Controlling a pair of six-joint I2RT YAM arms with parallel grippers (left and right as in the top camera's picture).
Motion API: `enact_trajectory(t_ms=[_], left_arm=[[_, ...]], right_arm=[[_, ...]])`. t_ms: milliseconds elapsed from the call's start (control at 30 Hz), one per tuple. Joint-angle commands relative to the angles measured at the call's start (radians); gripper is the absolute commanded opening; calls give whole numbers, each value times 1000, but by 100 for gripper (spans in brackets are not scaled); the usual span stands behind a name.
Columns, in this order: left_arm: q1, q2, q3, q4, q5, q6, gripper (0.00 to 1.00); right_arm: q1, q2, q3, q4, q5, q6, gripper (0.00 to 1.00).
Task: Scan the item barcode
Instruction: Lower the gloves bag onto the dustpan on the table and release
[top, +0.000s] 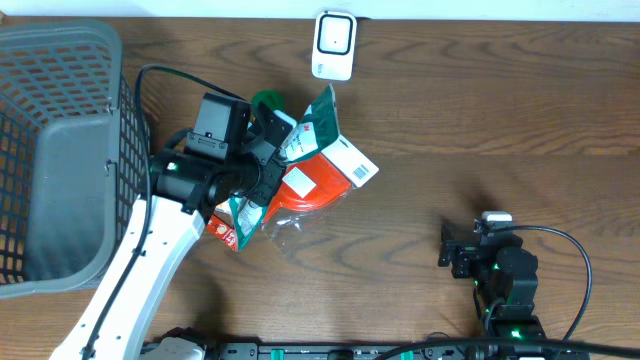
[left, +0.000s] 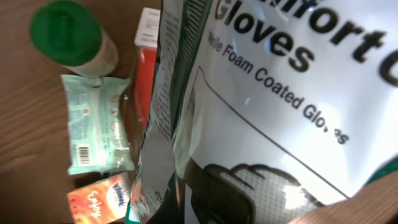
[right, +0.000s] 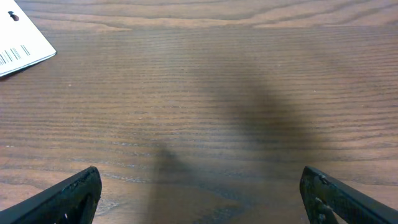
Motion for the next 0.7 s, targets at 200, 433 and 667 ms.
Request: enact_trajectory(t_ms=[200,433,667], left_arm=[[0,89,18,0,116,46,8],[0,162,-16,-5,89,72,8],[0,225,-26,4,-98,28,8]], right_arm=[[7,-2,-1,3,3,13,99],[7,-2,-1,6,3,13,99],[7,-2,-1,10,4,13,99]])
